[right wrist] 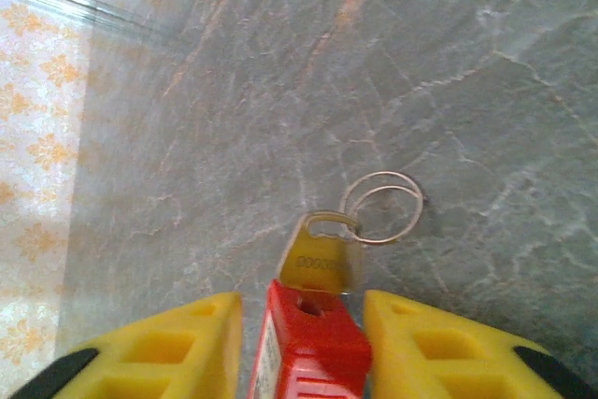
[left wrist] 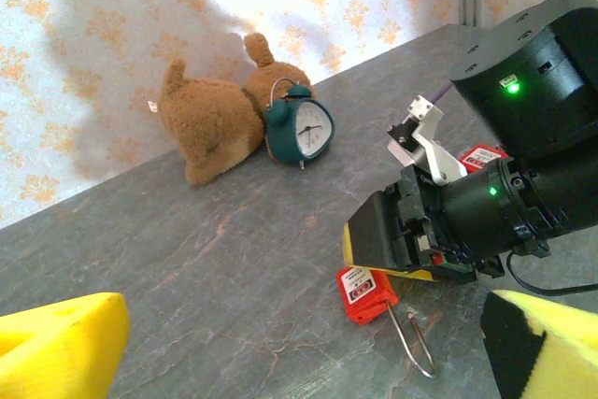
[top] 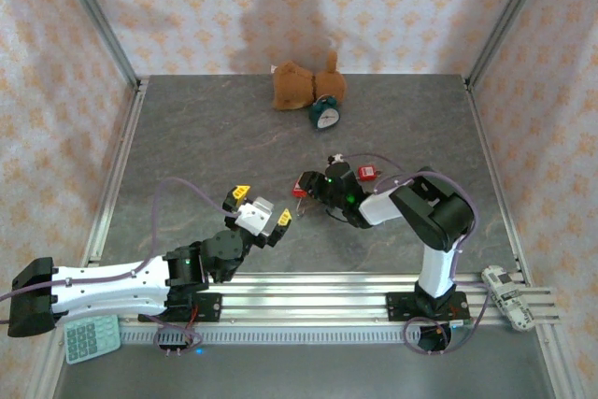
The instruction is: Unlock with the key
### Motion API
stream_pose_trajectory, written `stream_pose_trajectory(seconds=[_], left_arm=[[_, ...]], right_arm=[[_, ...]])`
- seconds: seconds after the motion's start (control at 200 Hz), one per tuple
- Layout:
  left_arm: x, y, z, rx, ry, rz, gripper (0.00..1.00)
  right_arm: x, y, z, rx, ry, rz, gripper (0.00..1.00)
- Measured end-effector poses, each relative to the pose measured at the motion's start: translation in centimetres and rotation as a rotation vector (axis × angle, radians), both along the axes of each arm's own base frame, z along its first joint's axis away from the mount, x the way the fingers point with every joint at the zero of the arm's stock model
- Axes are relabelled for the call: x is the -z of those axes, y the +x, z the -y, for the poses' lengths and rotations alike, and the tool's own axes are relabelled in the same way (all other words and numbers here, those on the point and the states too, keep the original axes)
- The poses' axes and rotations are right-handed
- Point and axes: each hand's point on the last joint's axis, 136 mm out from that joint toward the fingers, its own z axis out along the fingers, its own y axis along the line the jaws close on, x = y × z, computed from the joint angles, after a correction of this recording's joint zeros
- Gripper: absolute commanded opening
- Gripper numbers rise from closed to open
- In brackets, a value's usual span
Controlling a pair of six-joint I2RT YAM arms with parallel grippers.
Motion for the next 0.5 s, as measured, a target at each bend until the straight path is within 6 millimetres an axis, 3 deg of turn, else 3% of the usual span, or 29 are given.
stream_pose_trajectory(seconds=[0.135, 0.39, 0.501], left_arm=[[0.1, 0.0, 0.0, 0.001, 0.004, -0.002, 0.98], [0.1, 0.0, 0.0, 0.003, 0.005, -0.003, 1.00], [0.1, 0.0, -0.2, -0.009, 0.010, -0.002, 1.00]], right_arm=[[-0.4, 0.0, 0.3, 0.002, -0.023, 0.004, 0.52], [-0.4, 0.1, 3.4, 0.047, -0.206, -0.024, 0.58], [-2.1, -0.3, 4.4, 0.040, -0.262, -0.009, 0.62]])
